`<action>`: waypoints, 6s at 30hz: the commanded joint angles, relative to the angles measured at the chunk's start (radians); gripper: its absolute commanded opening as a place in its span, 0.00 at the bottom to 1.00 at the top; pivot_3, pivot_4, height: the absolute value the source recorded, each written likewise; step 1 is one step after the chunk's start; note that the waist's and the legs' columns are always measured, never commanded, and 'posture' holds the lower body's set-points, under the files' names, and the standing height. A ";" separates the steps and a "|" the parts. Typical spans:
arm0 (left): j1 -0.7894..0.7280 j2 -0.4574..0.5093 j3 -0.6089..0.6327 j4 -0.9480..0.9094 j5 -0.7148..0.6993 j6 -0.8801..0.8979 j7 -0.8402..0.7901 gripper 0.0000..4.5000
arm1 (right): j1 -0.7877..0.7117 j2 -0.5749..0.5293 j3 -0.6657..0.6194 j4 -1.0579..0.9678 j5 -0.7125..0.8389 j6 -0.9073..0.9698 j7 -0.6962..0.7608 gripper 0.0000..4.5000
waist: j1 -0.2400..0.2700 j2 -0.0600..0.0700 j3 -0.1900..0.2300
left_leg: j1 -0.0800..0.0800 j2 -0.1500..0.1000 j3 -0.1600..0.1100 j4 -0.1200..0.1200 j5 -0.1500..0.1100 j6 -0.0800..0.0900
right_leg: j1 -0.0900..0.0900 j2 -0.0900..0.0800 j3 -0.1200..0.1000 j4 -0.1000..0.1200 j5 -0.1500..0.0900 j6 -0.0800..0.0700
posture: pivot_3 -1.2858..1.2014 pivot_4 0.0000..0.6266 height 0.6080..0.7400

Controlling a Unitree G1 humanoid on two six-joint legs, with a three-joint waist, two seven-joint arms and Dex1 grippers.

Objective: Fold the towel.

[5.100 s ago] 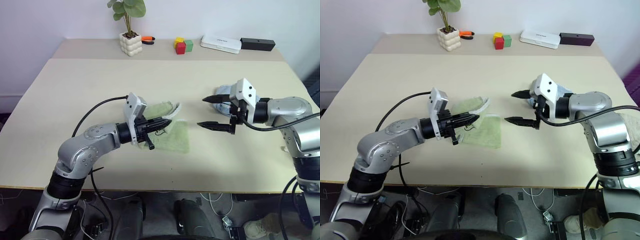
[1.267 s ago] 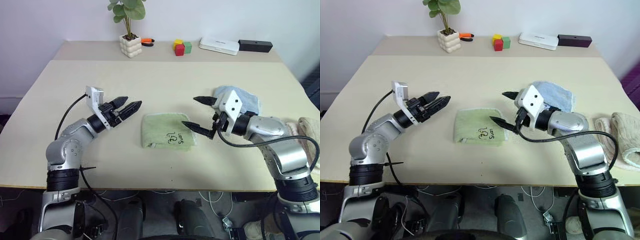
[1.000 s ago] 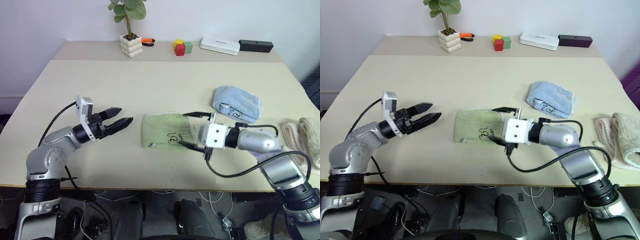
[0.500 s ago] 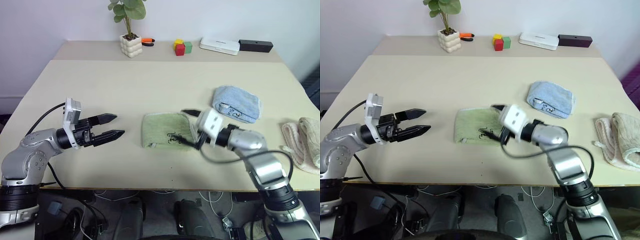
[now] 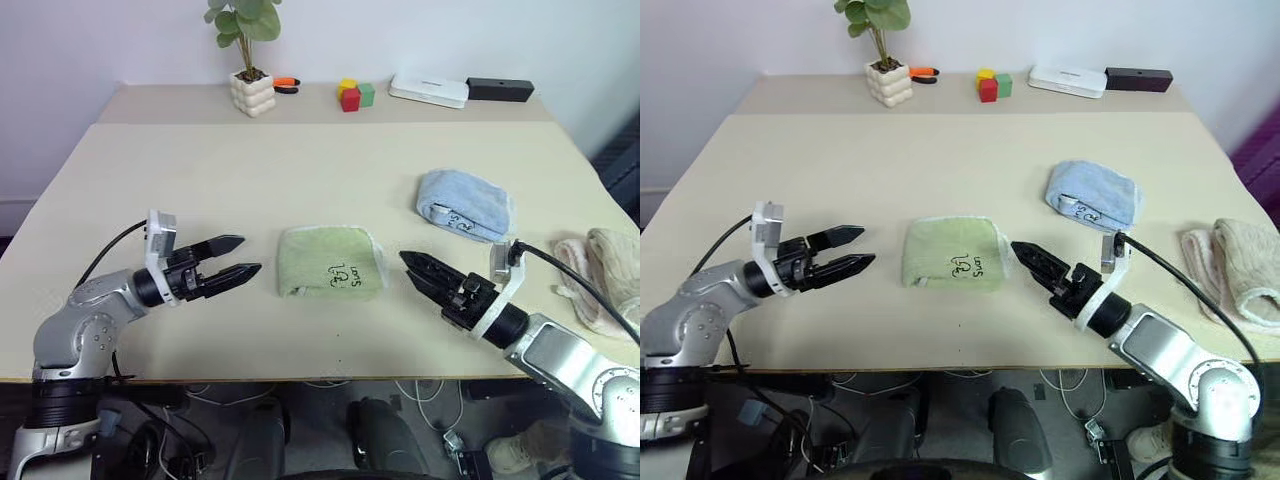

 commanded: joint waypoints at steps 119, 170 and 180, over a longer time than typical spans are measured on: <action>0.101 0.117 0.091 -0.156 -0.066 0.056 0.170 1.00 | -0.235 -0.393 0.152 0.237 -0.548 0.036 0.484 0.99 | 0.007 0.002 0.000 | -0.006 0.000 0.002 0.000 -0.001 0.001 | -0.006 0.001 0.001 -0.001 -0.001 -0.002 | 0.52 0.24 1.00; -0.213 -0.333 0.088 0.416 -0.934 0.631 1.189 1.00 | -0.483 -0.448 0.183 0.063 -1.271 -0.345 1.161 0.99 | 0.029 0.000 0.000 | -0.007 -0.004 -0.001 0.005 -0.001 0.001 | -0.004 -0.003 -0.001 -0.001 0.004 0.008 | 0.52 0.24 1.00; -0.286 -0.400 0.102 0.500 -0.859 0.651 1.165 0.71 | -0.469 -0.450 0.168 0.033 -1.264 -0.314 1.141 1.00 | 0.031 0.000 0.000 | -0.007 -0.004 -0.001 0.005 -0.001 0.001 | -0.002 -0.003 -0.001 -0.001 0.004 0.008 | 0.52 0.24 1.00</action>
